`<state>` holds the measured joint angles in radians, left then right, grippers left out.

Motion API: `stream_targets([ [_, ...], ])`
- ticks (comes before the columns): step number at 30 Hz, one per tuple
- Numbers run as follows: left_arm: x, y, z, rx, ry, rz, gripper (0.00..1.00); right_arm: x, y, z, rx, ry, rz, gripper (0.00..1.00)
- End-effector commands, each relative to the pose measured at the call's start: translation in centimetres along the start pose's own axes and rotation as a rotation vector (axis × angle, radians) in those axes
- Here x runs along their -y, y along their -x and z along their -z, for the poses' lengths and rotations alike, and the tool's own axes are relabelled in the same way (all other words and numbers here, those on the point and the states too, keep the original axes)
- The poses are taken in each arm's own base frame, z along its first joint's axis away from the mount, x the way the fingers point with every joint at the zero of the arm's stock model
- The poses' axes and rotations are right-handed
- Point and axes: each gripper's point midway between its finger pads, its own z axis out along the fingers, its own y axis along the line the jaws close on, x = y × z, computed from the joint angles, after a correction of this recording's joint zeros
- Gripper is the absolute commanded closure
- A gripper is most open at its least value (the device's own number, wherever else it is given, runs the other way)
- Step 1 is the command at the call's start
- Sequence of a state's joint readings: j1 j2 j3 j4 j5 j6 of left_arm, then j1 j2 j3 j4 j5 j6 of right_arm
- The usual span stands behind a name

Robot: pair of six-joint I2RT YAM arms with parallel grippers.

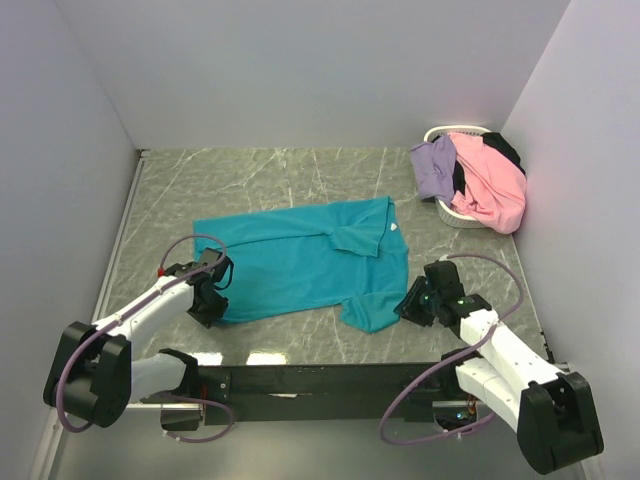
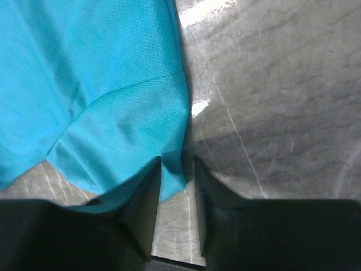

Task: Fold and stack the t-shirts
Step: Fold the tshirt

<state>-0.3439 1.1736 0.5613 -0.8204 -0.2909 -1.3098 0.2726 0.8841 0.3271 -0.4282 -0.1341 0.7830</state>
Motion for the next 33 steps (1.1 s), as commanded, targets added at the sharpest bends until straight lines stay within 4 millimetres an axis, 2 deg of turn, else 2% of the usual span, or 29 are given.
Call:
stream_targets([
  [1,0.6,0.3,-0.7,0.03,-0.03,0.012,0.68,-1.9,0.2,-0.1,-0.015,0.076,0.023,0.73],
  [2,0.6,0.3,-0.7,0.027,-0.031,0.009,0.68,-2.1,0.1,-0.2,-0.021,0.083,0.025,0.81],
  [6,0.6,0.1,-0.7,0.019,-0.031,0.001,0.63,-3.6,0.1,0.4,-0.028,0.15,0.053,1.0],
  [9,0.7,-0.1,-0.7,0.006,-0.035,-0.006,0.65,-4.3,0.5,1.3,-0.002,0.177,0.067,1.0],
  [10,0.7,-0.1,-0.6,0.005,-0.04,-0.009,0.71,-4.5,0.7,1.6,0.007,0.185,0.067,1.0],
  [12,0.7,-0.2,-0.4,0.0,-0.05,-0.013,0.73,-5.2,1.4,2.7,0.045,0.207,0.071,1.0],
  [18,1.0,0.0,0.6,-0.002,-0.083,-0.02,0.62,-6.2,3.3,4.9,0.117,0.204,0.081,1.0],
  [22,1.4,0.5,1.3,0.011,-0.094,-0.019,0.54,-7.1,4.0,5.4,0.133,0.219,0.096,1.0],
  [24,1.7,0.9,1.7,0.022,-0.1,-0.017,0.58,-7.4,4.5,5.6,0.139,0.218,0.101,1.0],
  [26,1.7,1.2,1.8,0.035,-0.094,-0.018,0.7,-7.6,4.8,5.5,0.14,0.213,0.109,1.0],
  [28,2.0,1.4,2.0,0.042,-0.109,-0.021,0.94,-8.1,5.2,5.8,0.15,0.219,0.116,1.0],
  [29,2.0,1.6,2.1,0.05,-0.109,-0.018,0.99,-8.3,5.4,5.9,0.153,0.222,0.118,1.0],
  [33,1.9,1.8,2.4,0.06,-0.119,-0.017,0.99,-8.7,5.7,6.0,0.156,0.232,0.125,1.0],
])
